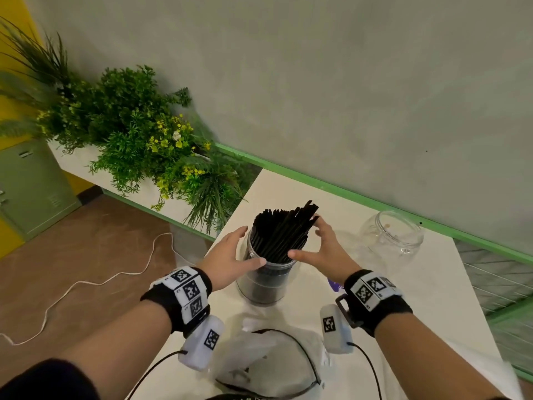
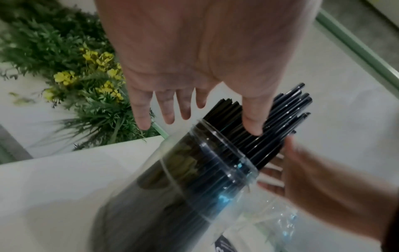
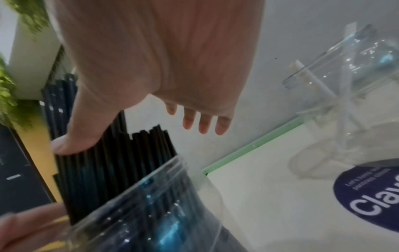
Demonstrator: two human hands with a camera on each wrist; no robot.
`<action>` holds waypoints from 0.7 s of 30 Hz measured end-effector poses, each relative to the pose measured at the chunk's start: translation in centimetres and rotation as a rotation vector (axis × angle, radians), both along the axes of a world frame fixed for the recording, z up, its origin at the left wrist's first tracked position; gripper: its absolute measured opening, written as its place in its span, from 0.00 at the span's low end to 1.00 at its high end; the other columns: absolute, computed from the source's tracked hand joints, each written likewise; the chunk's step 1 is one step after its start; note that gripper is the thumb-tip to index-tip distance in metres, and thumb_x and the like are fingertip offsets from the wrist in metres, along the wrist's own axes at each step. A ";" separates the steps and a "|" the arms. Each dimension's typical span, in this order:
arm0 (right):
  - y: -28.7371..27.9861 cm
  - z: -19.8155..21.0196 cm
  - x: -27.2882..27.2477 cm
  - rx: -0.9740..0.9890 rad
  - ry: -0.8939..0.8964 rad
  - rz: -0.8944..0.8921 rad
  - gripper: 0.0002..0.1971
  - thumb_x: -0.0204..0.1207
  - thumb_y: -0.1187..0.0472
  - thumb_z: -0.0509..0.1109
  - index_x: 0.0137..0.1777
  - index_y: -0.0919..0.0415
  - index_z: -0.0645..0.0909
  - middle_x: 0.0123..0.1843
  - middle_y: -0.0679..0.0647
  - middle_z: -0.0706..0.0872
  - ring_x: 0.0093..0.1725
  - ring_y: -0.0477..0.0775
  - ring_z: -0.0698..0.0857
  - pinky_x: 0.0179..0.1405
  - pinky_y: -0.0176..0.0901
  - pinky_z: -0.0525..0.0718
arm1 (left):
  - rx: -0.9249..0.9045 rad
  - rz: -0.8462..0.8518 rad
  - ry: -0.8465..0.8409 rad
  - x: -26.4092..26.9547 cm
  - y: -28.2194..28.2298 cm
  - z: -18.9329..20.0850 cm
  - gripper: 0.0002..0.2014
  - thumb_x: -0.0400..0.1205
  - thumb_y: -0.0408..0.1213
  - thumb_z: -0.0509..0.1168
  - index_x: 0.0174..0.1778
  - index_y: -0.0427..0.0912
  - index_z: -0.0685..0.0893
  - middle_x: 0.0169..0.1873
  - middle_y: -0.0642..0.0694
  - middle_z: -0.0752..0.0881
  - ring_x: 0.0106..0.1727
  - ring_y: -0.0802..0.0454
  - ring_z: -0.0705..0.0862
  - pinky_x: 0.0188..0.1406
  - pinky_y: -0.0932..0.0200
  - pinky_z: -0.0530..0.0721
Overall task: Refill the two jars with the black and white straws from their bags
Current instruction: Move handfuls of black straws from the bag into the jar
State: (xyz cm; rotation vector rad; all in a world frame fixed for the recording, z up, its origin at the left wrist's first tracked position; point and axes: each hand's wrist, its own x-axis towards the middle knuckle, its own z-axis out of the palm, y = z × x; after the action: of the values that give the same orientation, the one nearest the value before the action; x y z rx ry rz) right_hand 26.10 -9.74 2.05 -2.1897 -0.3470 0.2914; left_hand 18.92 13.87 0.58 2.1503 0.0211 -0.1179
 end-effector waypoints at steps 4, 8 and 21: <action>0.7 -0.5 0.7 -0.044 0.096 0.113 0.49 0.63 0.47 0.83 0.80 0.45 0.57 0.80 0.49 0.62 0.78 0.47 0.61 0.78 0.50 0.63 | -0.123 -0.107 0.001 2.0 -1.1 0.8 0.44 0.66 0.57 0.76 0.76 0.55 0.64 0.69 0.59 0.75 0.70 0.62 0.74 0.73 0.54 0.71; 2.1 -0.5 1.2 0.033 0.145 0.182 0.45 0.62 0.55 0.85 0.73 0.44 0.59 0.76 0.49 0.66 0.74 0.46 0.68 0.67 0.36 0.70 | -0.123 -0.086 0.064 3.5 -1.5 0.8 0.49 0.57 0.60 0.80 0.74 0.56 0.67 0.65 0.59 0.79 0.67 0.59 0.76 0.72 0.50 0.75; 4.0 -2.1 0.0 0.285 -0.096 -0.033 0.60 0.46 0.45 0.88 0.76 0.38 0.54 0.71 0.55 0.74 0.70 0.53 0.77 0.72 0.54 0.76 | -0.254 0.079 0.064 4.4 -2.0 1.9 0.35 0.65 0.50 0.80 0.68 0.55 0.74 0.54 0.59 0.84 0.60 0.58 0.81 0.64 0.58 0.77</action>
State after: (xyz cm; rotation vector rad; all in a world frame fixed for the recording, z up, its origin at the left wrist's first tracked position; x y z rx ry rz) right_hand 26.12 -5.77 0.00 -1.9296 -0.3800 0.1106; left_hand 23.29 11.85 2.50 1.8892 0.1221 -0.1363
